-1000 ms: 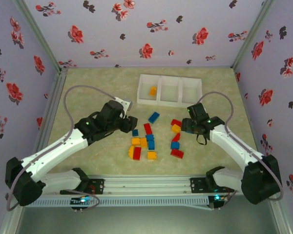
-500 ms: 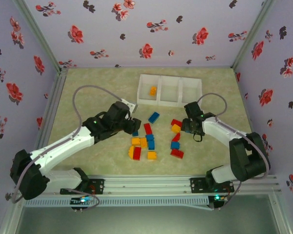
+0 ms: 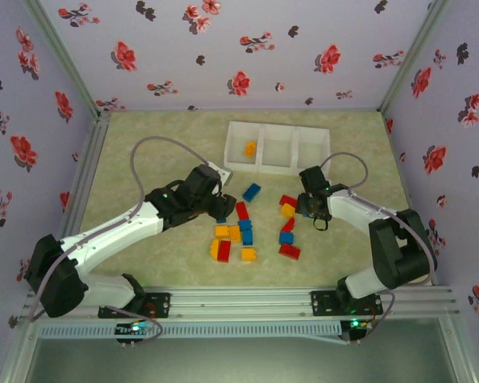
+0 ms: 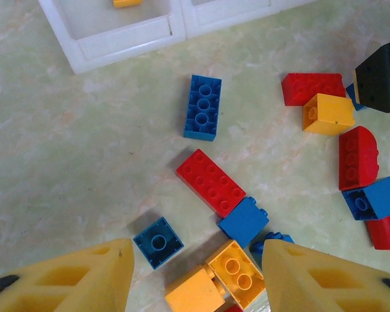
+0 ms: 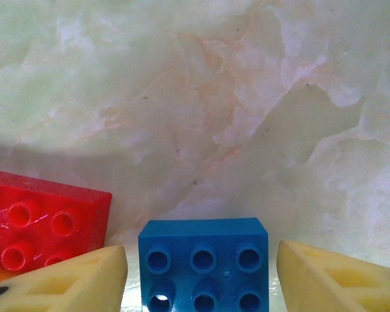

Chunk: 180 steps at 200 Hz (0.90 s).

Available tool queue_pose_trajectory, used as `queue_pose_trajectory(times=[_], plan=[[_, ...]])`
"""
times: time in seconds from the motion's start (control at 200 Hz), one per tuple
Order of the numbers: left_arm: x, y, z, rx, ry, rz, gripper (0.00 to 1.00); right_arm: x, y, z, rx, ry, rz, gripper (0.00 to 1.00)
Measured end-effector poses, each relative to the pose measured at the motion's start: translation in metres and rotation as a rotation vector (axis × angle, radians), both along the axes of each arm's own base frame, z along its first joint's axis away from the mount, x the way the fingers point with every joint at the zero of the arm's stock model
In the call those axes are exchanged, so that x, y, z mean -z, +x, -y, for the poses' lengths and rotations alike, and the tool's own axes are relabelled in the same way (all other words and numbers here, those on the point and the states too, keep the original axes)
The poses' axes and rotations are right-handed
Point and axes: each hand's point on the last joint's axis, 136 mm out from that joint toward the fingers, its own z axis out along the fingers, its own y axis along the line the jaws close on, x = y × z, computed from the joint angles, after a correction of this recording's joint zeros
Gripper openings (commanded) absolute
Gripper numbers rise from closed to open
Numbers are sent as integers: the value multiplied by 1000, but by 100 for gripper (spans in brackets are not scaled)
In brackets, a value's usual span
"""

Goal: Sort the legos into containers by color

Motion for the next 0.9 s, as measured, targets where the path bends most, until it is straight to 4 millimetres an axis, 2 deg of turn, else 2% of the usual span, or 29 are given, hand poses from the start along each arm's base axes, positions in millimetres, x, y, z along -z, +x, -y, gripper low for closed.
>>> queue_pose_trajectory(times=[0.205, 0.665, 0.785, 0.9], plan=[[-1, -1, 0, 1, 3, -2, 55, 6, -1, -2, -5, 8, -16, 59], [1, -3, -1, 5, 16, -9, 55, 5, 2, -2, -1, 17, -8, 52], [2, -6, 0, 10, 22, -11, 55, 0, 4, 2, 8, 20, 5, 52], [2, -8, 0, 13, 25, -12, 55, -12, 6, 5, 4, 23, 31, 52]])
